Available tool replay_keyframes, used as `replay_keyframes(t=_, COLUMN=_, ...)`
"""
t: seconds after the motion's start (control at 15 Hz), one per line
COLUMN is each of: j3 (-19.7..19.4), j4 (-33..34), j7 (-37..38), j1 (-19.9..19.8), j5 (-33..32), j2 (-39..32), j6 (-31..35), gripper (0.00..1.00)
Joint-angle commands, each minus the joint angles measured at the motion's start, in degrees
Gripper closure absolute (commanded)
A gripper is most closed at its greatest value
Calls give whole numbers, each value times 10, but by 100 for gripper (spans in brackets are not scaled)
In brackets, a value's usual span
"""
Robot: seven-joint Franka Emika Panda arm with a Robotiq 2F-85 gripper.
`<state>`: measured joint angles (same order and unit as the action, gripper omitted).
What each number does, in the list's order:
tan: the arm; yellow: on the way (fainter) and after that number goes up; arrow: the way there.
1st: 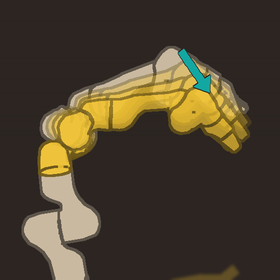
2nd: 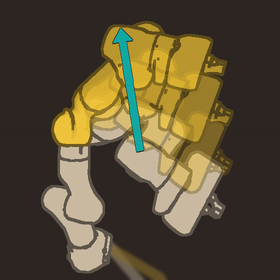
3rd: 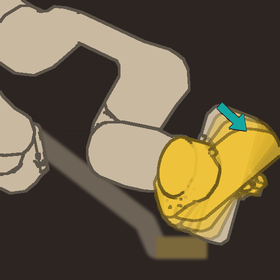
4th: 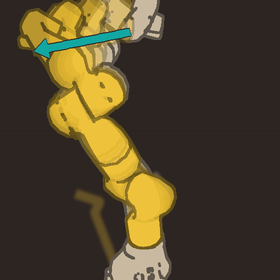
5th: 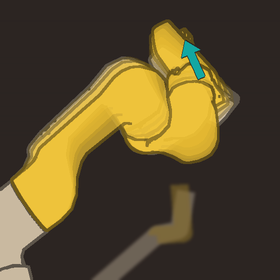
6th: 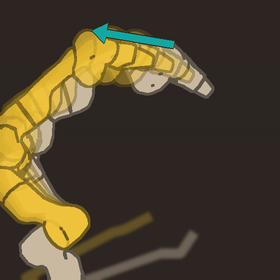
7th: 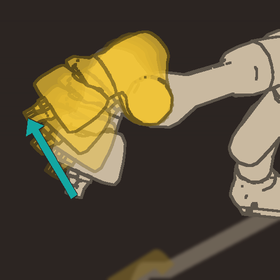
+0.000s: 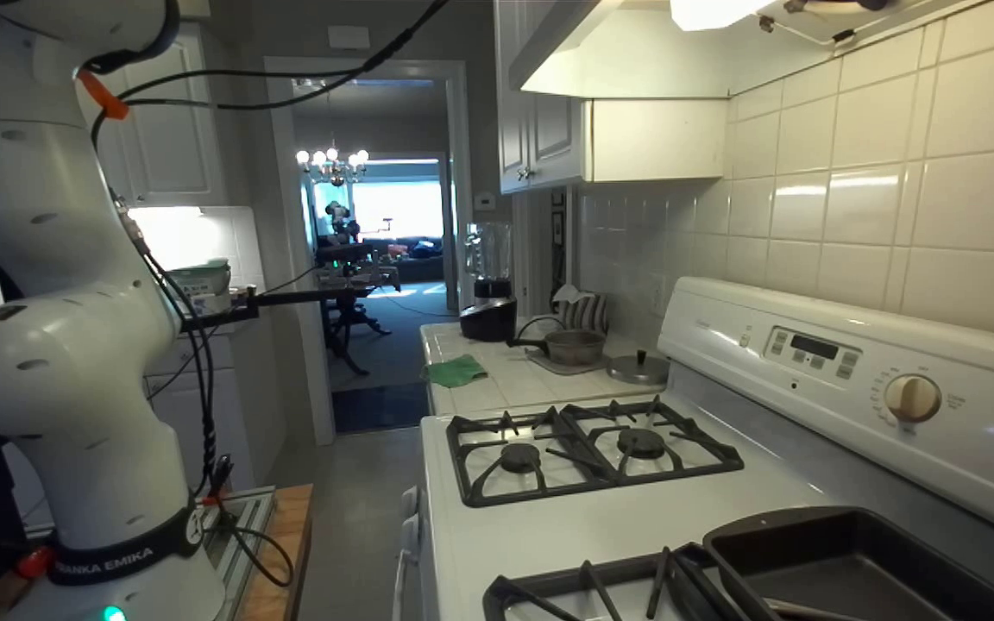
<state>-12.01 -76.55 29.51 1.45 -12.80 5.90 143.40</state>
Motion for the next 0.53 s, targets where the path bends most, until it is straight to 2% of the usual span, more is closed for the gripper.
replay_keyframes(t=0.0, j3=-7, j4=39, j7=-21, j1=0, j5=20, j2=-30, j6=17, gripper=98)
replay_keyframes(t=0.47, j3=-13, j4=129, j7=-58, j1=-3, j5=40, j2=-91, j6=42, gripper=98)
